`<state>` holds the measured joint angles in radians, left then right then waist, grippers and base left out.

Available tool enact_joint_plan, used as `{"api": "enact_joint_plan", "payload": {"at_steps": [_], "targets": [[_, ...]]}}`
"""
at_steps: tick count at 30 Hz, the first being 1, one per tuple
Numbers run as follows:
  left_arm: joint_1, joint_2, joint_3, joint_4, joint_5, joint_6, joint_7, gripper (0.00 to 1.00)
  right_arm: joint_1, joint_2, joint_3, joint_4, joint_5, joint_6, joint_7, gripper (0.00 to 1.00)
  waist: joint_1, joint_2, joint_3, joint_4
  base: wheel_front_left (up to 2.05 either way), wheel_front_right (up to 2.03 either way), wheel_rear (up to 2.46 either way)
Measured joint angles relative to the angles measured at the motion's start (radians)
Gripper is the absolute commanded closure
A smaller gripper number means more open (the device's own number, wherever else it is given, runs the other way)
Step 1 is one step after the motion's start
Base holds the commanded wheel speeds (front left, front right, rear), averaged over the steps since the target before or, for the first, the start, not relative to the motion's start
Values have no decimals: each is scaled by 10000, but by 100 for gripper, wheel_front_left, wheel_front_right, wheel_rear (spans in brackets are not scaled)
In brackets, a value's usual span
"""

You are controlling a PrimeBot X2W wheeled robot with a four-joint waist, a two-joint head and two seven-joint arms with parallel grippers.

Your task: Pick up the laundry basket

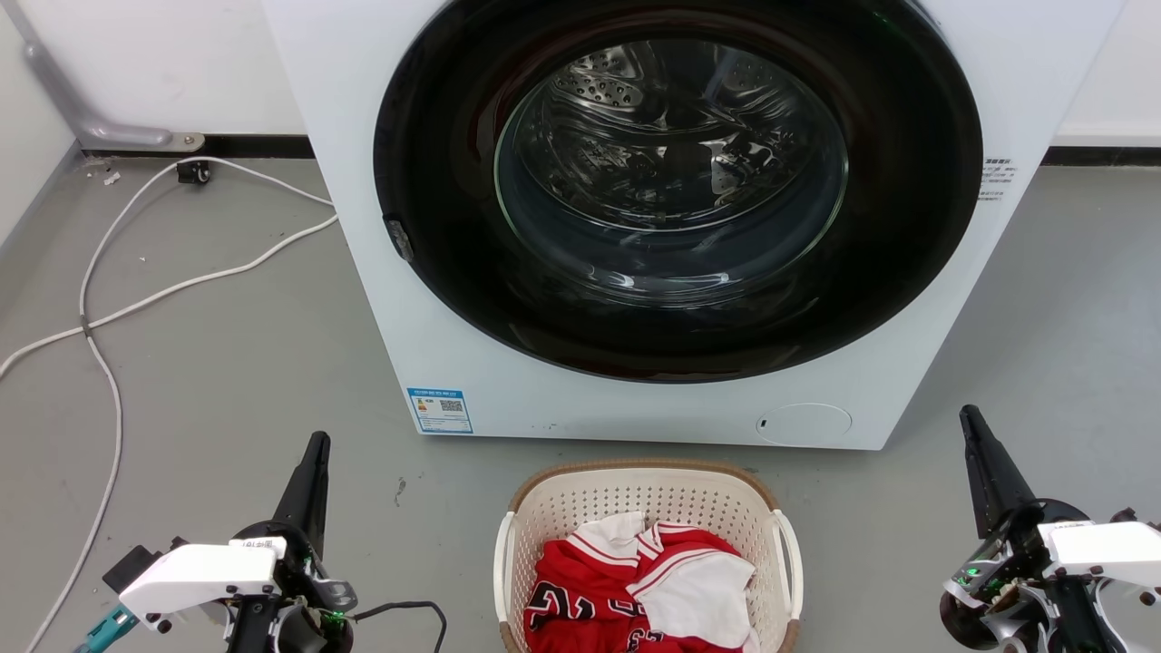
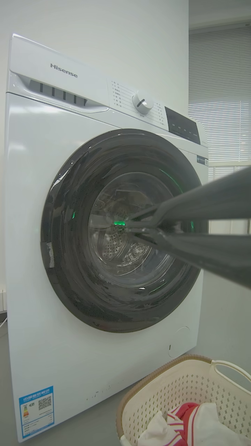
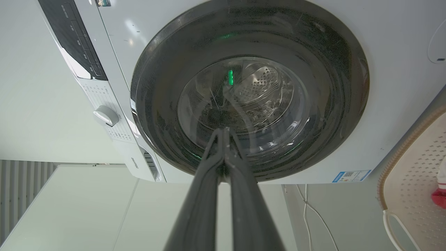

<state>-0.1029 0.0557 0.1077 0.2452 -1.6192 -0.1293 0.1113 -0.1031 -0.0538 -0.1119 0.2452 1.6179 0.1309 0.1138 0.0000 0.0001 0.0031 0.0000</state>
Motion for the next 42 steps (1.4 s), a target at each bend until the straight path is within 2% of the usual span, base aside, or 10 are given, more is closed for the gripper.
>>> {"api": "enact_joint_plan", "payload": {"at_steps": [33,34,42], "targets": [[-1,-19,21,0,44,0,4,100,0,6,-10,0,-27,0,0,100,0,0,0,0,0,0,0],[12,-23,17,17,44,4,2,0,12,8,-8,17,-25,0,0,0,0,0,0,0,0,0,0],[430,-86,-69,330,173,31,-184,0,460,48,19,364,-144,-4,-178,0,0,-1,3,-1,0,0,0]]}}
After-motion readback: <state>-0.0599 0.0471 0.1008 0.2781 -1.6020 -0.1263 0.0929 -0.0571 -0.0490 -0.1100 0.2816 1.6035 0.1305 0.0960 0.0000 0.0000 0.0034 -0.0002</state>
